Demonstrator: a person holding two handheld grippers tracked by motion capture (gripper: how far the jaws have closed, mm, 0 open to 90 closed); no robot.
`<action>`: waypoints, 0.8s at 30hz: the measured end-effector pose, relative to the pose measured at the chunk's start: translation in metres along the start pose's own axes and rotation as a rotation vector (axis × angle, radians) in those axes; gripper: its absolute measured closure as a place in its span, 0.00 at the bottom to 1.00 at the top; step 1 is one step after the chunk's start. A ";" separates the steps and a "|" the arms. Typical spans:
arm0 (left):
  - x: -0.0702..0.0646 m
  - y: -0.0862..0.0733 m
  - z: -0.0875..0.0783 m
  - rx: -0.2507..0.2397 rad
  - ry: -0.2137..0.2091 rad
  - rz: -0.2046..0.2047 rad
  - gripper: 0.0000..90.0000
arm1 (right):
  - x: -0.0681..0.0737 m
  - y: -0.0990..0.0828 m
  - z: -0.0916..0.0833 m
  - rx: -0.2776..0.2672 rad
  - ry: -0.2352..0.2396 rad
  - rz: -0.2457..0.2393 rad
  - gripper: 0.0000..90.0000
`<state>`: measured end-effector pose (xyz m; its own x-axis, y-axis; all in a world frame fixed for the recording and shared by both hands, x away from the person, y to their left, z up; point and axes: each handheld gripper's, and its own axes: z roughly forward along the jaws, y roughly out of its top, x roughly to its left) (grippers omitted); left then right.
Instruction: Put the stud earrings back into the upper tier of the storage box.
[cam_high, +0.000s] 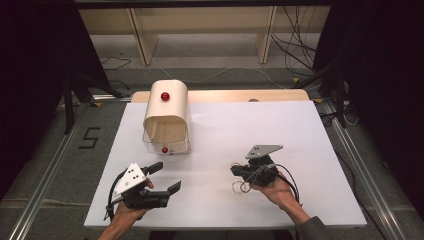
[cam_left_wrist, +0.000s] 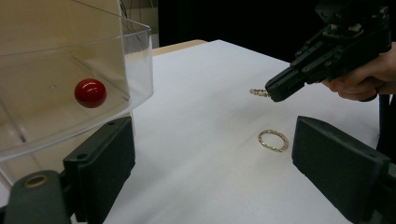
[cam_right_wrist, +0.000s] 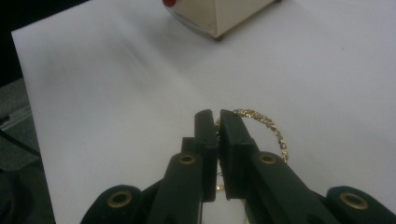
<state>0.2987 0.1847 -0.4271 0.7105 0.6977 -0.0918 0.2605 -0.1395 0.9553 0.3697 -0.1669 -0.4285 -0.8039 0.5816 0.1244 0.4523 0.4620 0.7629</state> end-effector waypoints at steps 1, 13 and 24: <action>0.000 0.000 0.000 0.000 0.001 0.000 0.14 | 0.000 0.005 -0.001 -0.015 0.004 -0.002 0.96; 0.001 0.000 0.000 -0.002 0.002 -0.003 0.14 | 0.007 0.032 0.000 -0.074 0.031 -0.023 0.96; 0.001 0.000 0.000 -0.002 0.002 -0.004 0.14 | 0.016 0.064 0.004 -0.132 0.064 -0.048 0.96</action>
<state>0.2991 0.1856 -0.4271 0.7079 0.6999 -0.0950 0.2618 -0.1352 0.9556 0.3876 -0.1250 -0.3804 -0.8486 0.5146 0.1227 0.3610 0.3937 0.8454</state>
